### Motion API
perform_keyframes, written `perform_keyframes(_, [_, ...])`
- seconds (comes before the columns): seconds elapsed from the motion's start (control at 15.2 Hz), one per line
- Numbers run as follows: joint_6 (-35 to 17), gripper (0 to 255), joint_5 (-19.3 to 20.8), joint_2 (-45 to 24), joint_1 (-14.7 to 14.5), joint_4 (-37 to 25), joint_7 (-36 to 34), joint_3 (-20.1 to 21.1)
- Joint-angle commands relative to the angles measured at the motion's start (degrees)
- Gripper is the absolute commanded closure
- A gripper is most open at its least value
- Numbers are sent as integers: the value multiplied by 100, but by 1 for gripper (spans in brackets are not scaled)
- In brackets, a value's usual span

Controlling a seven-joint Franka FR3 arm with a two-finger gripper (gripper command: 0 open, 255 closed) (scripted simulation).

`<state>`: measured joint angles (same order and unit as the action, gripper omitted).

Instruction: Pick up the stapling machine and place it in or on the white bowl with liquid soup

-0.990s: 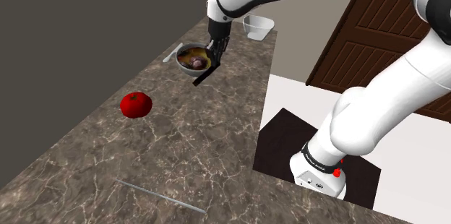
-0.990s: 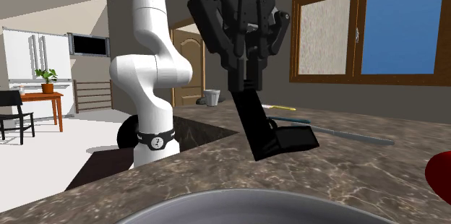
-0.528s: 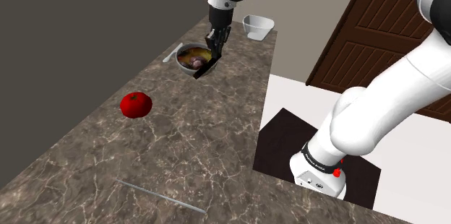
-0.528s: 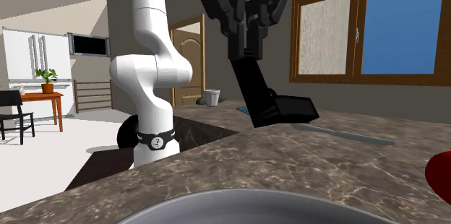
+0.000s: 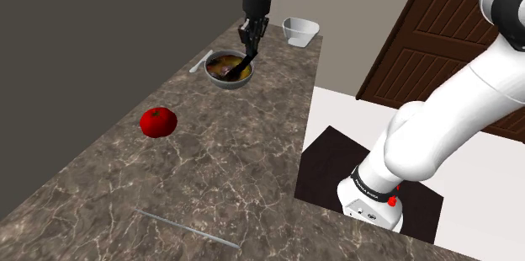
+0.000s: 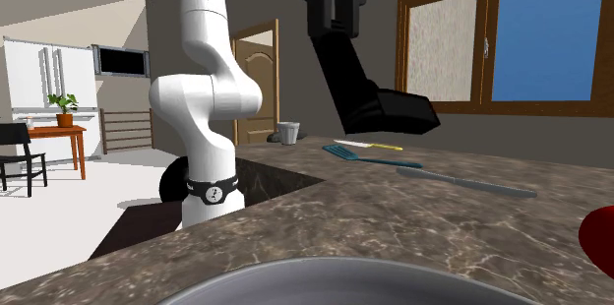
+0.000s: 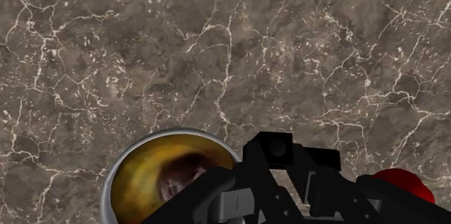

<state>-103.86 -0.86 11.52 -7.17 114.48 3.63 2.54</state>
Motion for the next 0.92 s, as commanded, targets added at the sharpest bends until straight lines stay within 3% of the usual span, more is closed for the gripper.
perform_keyframes(0.0, [77, 255, 27, -359, 59, -433, 126, -78])
perform_keyframes(0.59, [712, 255, 16, -2231, 383, -2934, 760, -396])
perform_keyframes(0.79, [1098, 255, -27, -3003, 513, -4090, 946, -465])
perform_keyframes(0.86, [1374, 255, -56, -3487, 589, -4848, 1039, -496])
